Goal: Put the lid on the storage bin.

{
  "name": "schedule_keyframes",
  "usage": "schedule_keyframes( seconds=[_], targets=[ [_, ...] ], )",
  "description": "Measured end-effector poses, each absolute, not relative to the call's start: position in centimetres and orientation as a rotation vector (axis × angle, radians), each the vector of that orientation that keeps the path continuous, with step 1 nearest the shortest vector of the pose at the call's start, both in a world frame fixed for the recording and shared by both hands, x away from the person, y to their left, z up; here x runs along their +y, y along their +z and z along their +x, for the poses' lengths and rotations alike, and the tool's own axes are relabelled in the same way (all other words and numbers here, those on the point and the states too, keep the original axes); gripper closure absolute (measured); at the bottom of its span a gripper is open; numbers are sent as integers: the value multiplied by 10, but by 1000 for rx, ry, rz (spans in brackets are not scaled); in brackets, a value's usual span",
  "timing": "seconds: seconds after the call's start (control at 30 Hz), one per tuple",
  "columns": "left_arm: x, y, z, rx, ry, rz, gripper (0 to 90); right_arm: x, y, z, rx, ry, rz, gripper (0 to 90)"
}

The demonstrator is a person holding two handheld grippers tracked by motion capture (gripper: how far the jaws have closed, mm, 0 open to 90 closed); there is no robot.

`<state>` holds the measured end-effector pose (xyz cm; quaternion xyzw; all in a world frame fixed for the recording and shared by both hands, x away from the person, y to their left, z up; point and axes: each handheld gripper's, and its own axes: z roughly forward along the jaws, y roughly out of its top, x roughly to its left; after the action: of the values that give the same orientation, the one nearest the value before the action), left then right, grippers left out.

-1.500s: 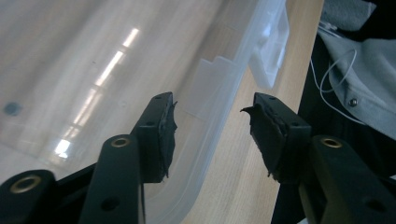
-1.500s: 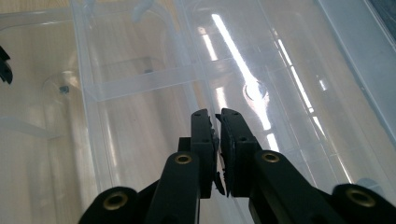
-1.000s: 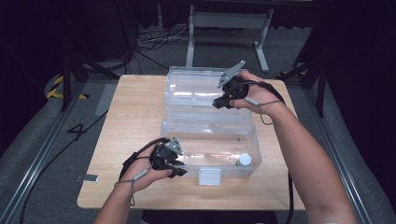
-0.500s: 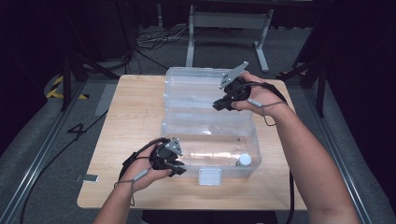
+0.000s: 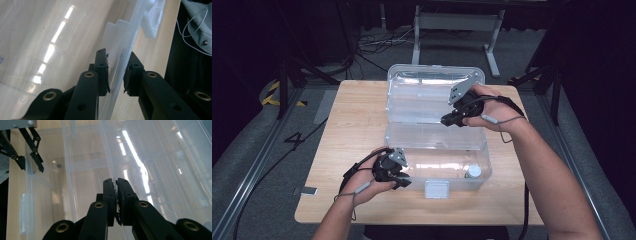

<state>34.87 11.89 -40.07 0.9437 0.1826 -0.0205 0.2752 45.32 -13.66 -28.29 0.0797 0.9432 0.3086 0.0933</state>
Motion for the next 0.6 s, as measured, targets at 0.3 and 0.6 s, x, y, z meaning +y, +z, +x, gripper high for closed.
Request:
schedule_keyframes(
  seconds=[0.3,0.6],
  targets=[
    [119,-401,349,496,-57,2536,759,-137,-283,441,2806,907,226,859],
    [119,-401,349,495,-56,2537,759,-136,-284,426,2815,885,177,859]
  ],
)
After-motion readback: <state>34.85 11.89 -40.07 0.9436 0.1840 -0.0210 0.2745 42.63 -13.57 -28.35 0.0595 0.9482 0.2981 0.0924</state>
